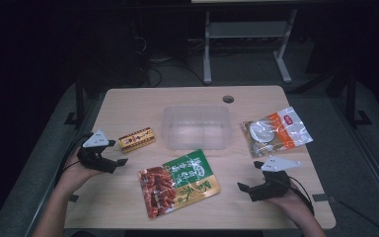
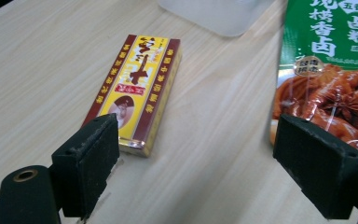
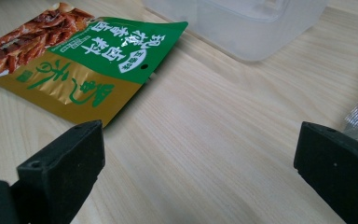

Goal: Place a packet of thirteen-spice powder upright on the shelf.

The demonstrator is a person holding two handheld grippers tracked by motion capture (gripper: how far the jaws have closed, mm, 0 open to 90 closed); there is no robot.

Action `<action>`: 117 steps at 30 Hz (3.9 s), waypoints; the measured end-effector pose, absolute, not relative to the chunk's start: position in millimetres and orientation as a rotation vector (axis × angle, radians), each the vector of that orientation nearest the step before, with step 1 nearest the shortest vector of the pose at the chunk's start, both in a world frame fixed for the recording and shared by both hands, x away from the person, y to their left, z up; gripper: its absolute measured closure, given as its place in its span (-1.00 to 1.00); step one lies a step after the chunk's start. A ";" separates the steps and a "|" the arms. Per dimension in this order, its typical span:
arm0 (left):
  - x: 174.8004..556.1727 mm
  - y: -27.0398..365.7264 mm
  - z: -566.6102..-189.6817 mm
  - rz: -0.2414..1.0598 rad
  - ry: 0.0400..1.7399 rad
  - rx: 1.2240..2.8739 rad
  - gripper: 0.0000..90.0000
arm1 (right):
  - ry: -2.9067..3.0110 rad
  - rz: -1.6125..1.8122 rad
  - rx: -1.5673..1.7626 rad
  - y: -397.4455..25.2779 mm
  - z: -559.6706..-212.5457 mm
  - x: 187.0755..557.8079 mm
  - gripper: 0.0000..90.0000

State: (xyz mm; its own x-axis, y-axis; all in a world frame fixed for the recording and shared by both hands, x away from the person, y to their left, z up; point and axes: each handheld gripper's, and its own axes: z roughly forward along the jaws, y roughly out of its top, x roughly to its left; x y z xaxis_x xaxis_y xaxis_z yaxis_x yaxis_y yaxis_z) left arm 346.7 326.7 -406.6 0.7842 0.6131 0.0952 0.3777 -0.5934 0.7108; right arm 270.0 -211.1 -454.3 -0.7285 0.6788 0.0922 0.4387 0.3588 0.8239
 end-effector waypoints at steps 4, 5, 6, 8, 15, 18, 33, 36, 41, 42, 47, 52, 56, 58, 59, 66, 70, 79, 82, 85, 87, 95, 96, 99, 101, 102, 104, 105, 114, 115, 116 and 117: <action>358.2 324.1 -406.9 0.435 0.715 2.304 -0.69 | 2.363 1.300 0.995 -210.6 -454.9 270.4 -0.97; 361.3 323.8 -406.8 0.440 0.711 2.313 -0.69 | 2.364 1.299 0.998 -210.2 -454.8 270.3 -0.97; 364.1 322.9 -406.9 0.443 0.712 2.309 -0.69 | 2.366 1.297 0.997 -210.0 -454.9 270.3 -0.97; 370.0 320.4 -406.5 0.447 0.708 2.318 -0.69 | 2.375 1.292 0.994 -209.4 -455.3 269.5 -0.97; 391.0 316.5 -406.1 0.455 0.706 2.347 -0.69 | 2.388 1.287 0.985 -208.2 -456.2 268.9 -0.97; 402.4 315.7 -405.9 0.453 0.707 2.354 -0.67 | 2.392 1.285 0.984 -208.1 -456.5 268.8 -0.97; 432.1 320.8 -416.4 0.426 0.689 2.413 -0.68 | 2.407 1.282 0.974 -205.4 -457.5 267.9 -0.97; 436.0 323.4 -420.1 0.391 0.690 2.425 -0.68 | 2.410 1.282 0.981 -204.9 -457.8 268.1 -0.97; 438.5 320.1 -428.9 0.361 0.674 2.490 -0.68 | 2.412 1.279 0.983 -204.6 -458.1 268.2 -0.97; 439.6 319.5 -431.2 0.350 0.672 2.506 -0.68 | 2.411 1.281 0.983 -204.7 -458.1 268.1 -0.97; 441.1 318.0 -435.8 0.317 0.688 2.533 -0.58 | 2.412 1.281 0.976 -205.0 -458.0 267.3 -0.97; 444.0 316.5 -442.4 0.287 0.690 2.555 -0.53 | 2.416 1.278 0.976 -204.7 -458.3 267.7 -0.97; 445.3 319.5 -448.7 0.261 0.719 2.535 -0.42 | 2.417 1.279 0.974 -204.8 -458.2 267.4 -0.97; 444.8 321.2 -450.0 0.255 0.728 2.525 -0.39 | 2.415 1.280 0.977 -204.8 -458.1 266.8 -0.97; 444.5 321.7 -450.5 0.259 0.726 2.524 -0.37 | 2.416 1.279 0.979 -204.9 -458.1 266.7 -0.97; 443.7 322.7 -450.6 0.237 0.786 2.497 -0.31 | 2.421 1.277 0.977 -204.5 -458.1 266.5 -0.97; 442.8 324.2 -448.5 0.217 0.804 2.487 -0.30 | 2.417 1.276 0.978 -205.2 -458.0 266.5 -0.97; 429.5 331.5 -429.8 0.197 0.791 2.397 -0.30 | 2.440 1.254 0.983 -205.2 -458.0 266.5 -0.81; 421.1 331.6 -422.3 0.197 0.780 2.378 -0.30 | 2.448 1.262 0.974 -206.0 -457.6 266.2 -0.81; 411.2 330.9 -416.3 0.210 0.770 2.378 -0.30 | 2.461 1.263 0.968 -206.0 -456.3 265.9 -0.81; 404.0 330.4 -412.7 0.202 0.760 2.376 -0.30 | 2.470 1.258 0.955 -205.4 -455.2 266.1 -0.80; 376.9 326.8 -402.8 0.203 0.759 2.331 -0.30 | 2.515 1.289 0.888 -202.0 -451.5 266.0 -0.80; 371.9 326.2 -401.4 0.206 0.740 2.342 -0.30 | 2.524 1.295 0.880 -201.7 -450.5 266.1 -0.80; 360.4 323.9 -400.2 0.210 0.726 2.344 -0.30 | 2.536 1.318 0.847 -200.1 -446.6 267.2 -0.80; 352.7 323.1 -399.7 0.207 0.716 2.339 -0.30 | 2.554 1.340 0.813 -196.7 -444.1 267.1 -0.80; 349.3 322.8 -399.3 0.207 0.708 2.340 -0.30 | 2.559 1.344 0.800 -195.2 -443.5 266.9 -0.80; 342.3 320.8 -398.5 0.211 0.698 2.334 -0.30 | 2.581 1.342 0.748 -190.1 -441.7 267.0 -0.80; 340.1 320.2 -398.1 0.215 0.689 2.336 -0.30 | 2.585 1.351 0.734 -188.7 -441.1 267.4 -0.80; 310.3 303.3 -393.1 0.184 0.631 2.286 -0.30 | 2.632 1.414 0.642 -179.9 -433.8 280.7 -0.79; 308.1 300.2 -392.6 0.180 0.621 2.283 -0.30 | 2.637 1.417 0.632 -178.9 -433.1 282.2 -0.79; 305.7 296.4 -392.3 0.171 0.610 2.282 -0.30 | 2.638 1.424 0.620 -177.7 -432.3 283.6 -0.79; 303.8 292.4 -392.0 0.172 0.594 2.288 -0.30 | 2.642 1.429 0.613 -176.3 -431.3 285.0 -0.79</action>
State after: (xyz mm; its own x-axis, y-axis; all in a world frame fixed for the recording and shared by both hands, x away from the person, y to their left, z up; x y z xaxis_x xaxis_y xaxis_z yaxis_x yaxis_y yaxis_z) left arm 303.8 292.4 -392.0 0.8830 0.4661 -0.0546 0.3651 -0.6092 0.7040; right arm 285.0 -176.3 -431.3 -0.9172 0.3797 0.1205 0.3087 0.4862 0.8175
